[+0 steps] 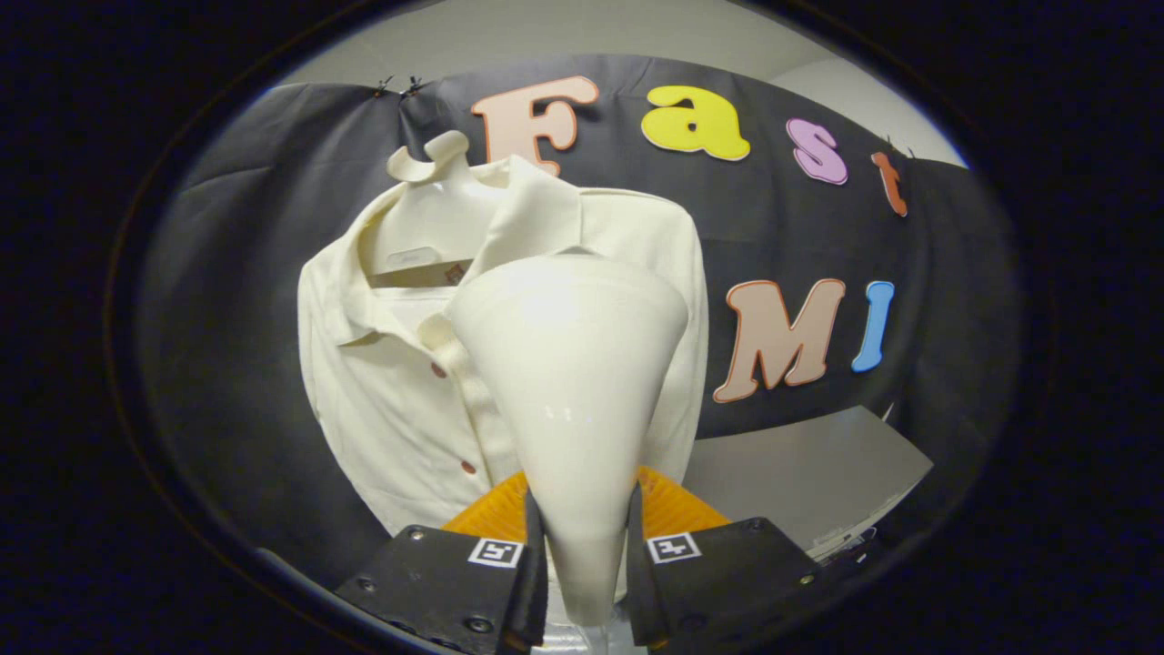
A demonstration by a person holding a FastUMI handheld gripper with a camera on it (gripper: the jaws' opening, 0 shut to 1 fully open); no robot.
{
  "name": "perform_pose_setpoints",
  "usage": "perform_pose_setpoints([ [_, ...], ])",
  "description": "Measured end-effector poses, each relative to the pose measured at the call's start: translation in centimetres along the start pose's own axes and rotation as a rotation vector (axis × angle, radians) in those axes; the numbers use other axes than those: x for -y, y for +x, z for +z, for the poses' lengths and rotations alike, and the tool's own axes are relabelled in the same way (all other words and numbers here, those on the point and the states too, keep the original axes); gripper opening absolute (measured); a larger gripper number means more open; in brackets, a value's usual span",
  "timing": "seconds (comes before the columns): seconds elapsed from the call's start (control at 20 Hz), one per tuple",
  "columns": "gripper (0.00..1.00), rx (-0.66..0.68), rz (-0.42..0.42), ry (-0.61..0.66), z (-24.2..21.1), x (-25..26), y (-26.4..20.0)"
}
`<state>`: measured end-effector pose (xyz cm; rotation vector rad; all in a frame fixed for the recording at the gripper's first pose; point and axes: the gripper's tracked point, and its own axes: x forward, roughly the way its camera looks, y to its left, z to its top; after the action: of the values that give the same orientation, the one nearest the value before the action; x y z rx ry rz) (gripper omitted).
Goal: Iron the clothes twice with a garment steamer, once on the left side and once on the right side.
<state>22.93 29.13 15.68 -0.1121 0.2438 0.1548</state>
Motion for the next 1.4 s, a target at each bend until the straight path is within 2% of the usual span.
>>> perform_pose_setpoints([
  [0.3,0.36,-0.050,-0.026,0.019,-0.1,0.3,2.0],
  [0.65,0.36,-0.079,-0.054,0.019,-3.2,1.4,4.0],
  [1.1,0.37,-0.192,-0.096,0.010,-11.5,2.2,6.7],
  [1.4,0.37,-0.275,-0.106,-0.043,-17.3,1.8,8.5],
])
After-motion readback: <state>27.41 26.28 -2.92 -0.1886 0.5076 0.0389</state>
